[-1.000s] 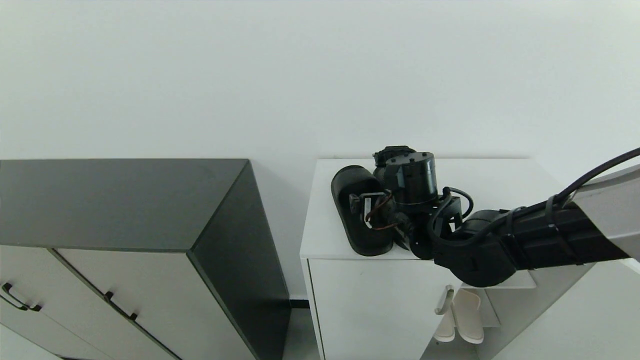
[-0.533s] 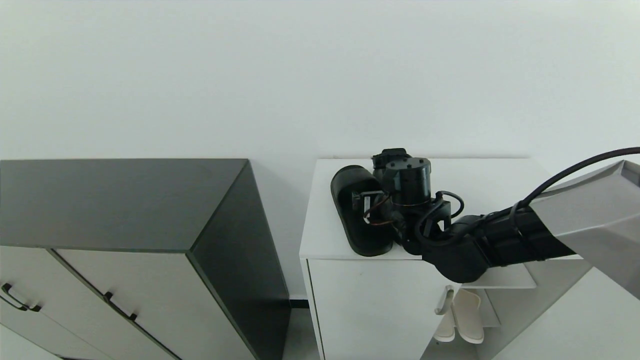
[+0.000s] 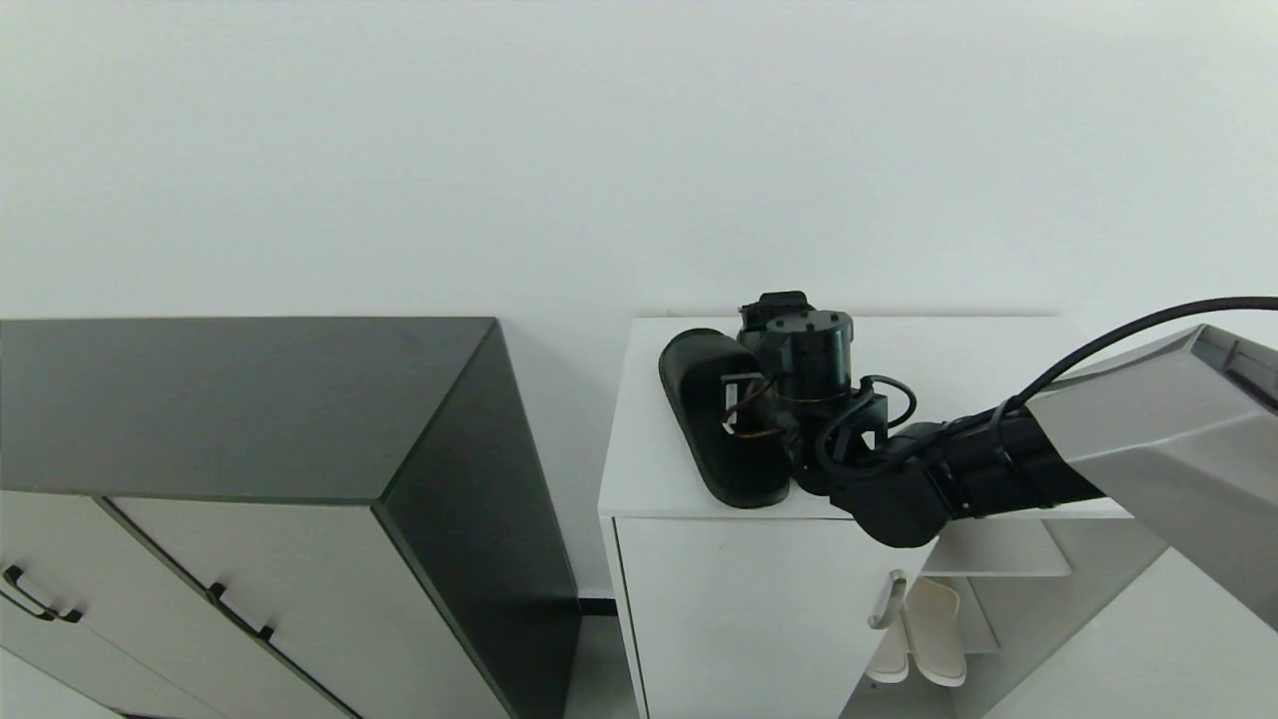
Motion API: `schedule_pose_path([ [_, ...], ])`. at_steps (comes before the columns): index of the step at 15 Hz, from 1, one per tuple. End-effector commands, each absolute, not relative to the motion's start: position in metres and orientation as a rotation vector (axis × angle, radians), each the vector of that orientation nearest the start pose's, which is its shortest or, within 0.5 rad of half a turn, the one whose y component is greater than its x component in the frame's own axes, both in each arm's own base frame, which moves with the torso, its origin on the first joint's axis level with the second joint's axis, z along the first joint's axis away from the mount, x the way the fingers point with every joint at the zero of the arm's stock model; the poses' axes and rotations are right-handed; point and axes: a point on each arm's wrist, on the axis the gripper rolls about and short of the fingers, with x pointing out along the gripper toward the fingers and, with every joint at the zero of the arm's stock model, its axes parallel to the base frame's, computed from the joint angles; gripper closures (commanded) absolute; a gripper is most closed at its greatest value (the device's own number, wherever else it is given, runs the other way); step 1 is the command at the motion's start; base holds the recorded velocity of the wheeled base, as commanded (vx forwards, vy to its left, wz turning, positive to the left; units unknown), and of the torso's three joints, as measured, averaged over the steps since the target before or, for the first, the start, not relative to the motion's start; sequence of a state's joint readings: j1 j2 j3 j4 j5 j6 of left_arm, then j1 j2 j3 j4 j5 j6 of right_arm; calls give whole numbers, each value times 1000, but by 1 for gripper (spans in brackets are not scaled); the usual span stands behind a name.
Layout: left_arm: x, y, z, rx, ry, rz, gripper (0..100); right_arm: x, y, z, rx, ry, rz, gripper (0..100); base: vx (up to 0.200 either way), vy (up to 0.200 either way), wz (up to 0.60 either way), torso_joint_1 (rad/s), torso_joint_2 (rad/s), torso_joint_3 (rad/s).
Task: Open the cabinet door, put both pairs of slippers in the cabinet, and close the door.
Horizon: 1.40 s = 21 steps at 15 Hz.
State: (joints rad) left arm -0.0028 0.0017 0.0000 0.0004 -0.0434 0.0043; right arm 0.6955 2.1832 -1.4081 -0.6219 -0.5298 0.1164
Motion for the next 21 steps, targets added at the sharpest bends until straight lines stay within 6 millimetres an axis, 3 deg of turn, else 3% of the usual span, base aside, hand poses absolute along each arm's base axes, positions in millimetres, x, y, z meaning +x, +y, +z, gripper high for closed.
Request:
schedule_pose_path([
  [1, -23, -1, 76, 5, 1, -46, 100, 350, 280, 162, 27, 135, 162, 100, 0, 0, 0, 0, 0, 0],
  [5, -23, -1, 76, 5, 3, -46, 100, 319, 279, 186, 40, 115, 208, 100, 0, 0, 0, 0, 0, 0],
  [8, -23, -1, 76, 5, 3, -46, 100, 282, 266, 201, 37, 121, 252, 100, 0, 0, 0, 0, 0, 0],
  [15, -23, -1, 76, 5, 3, -46, 100, 211, 225, 193, 4, 180, 348, 100, 0, 0, 0, 0, 0, 0],
  [21, -23, -1, 76, 3, 1, -46, 100, 203, 232, 189, -6, 186, 380, 100, 0, 0, 0, 0, 0, 0],
])
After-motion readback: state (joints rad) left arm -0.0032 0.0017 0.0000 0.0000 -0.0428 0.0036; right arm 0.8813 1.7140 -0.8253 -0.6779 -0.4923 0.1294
